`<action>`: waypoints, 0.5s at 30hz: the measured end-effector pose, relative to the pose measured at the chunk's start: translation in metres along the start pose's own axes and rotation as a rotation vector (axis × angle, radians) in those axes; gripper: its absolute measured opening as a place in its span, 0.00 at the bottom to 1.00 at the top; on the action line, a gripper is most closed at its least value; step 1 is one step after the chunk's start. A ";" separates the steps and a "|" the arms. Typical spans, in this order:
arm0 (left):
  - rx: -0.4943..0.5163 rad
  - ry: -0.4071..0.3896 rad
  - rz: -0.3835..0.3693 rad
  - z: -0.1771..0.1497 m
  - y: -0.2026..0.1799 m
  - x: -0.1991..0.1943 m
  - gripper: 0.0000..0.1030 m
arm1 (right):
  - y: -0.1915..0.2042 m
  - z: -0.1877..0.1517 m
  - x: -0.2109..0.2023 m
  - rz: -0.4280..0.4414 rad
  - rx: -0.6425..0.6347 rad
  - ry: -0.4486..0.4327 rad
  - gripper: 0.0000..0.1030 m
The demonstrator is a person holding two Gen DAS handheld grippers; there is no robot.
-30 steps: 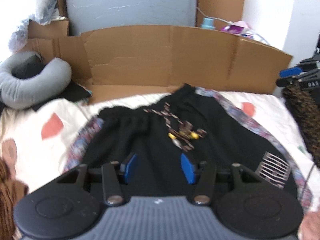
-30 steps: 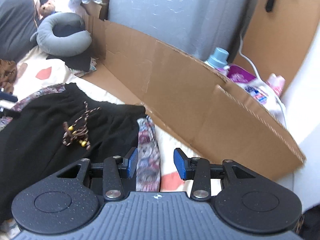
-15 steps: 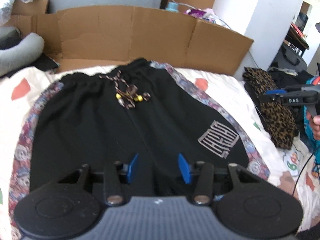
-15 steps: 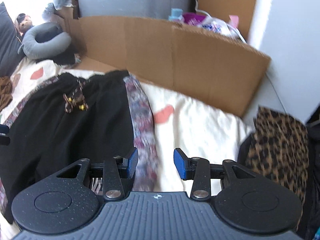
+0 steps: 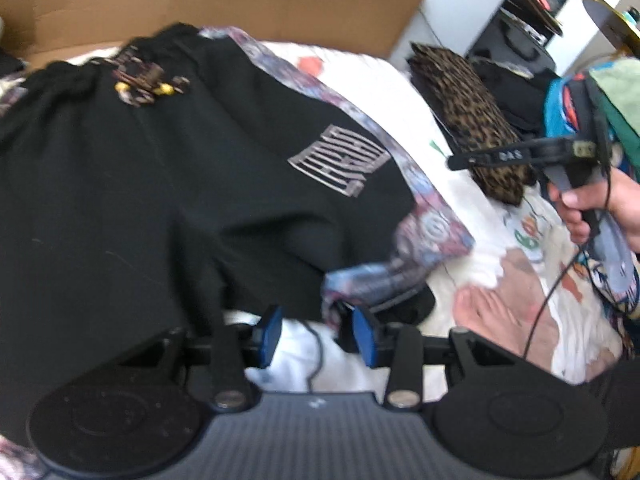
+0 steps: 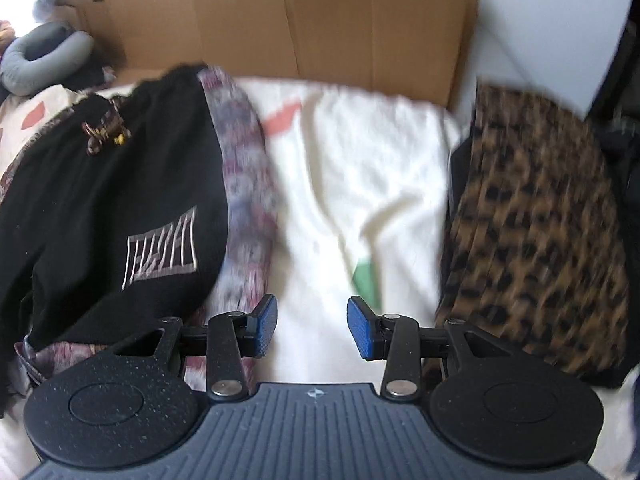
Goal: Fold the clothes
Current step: 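Lay the black garment flat on the blanket with both grippers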
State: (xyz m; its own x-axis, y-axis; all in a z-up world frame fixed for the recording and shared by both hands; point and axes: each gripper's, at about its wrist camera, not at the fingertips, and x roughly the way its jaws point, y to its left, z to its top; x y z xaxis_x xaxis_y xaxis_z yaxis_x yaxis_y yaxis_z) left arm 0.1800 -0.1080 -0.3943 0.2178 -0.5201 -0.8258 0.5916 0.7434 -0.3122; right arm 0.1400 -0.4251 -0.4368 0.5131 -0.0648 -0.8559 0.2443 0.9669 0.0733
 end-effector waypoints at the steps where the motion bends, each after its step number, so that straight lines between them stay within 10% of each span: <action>1: 0.004 0.007 -0.009 -0.002 -0.003 0.005 0.40 | 0.000 -0.003 0.003 0.019 0.020 0.019 0.45; 6: -0.016 0.020 -0.010 -0.003 -0.004 0.019 0.38 | 0.006 -0.014 0.017 0.087 0.056 0.088 0.45; 9: -0.050 0.024 -0.025 -0.006 -0.001 0.022 0.18 | 0.011 -0.019 0.023 0.113 0.057 0.120 0.45; 12: -0.067 0.008 -0.035 -0.008 0.002 0.015 0.03 | 0.011 -0.018 0.022 0.147 0.081 0.137 0.10; 15: -0.087 -0.025 -0.043 -0.007 0.010 -0.002 0.01 | 0.012 -0.015 0.018 0.177 0.099 0.145 0.02</action>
State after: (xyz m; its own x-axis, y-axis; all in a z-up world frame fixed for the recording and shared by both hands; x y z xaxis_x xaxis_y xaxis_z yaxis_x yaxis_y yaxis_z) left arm 0.1797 -0.0967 -0.3993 0.2133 -0.5617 -0.7993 0.5313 0.7533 -0.3876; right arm 0.1397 -0.4110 -0.4587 0.4336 0.1469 -0.8891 0.2443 0.9305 0.2728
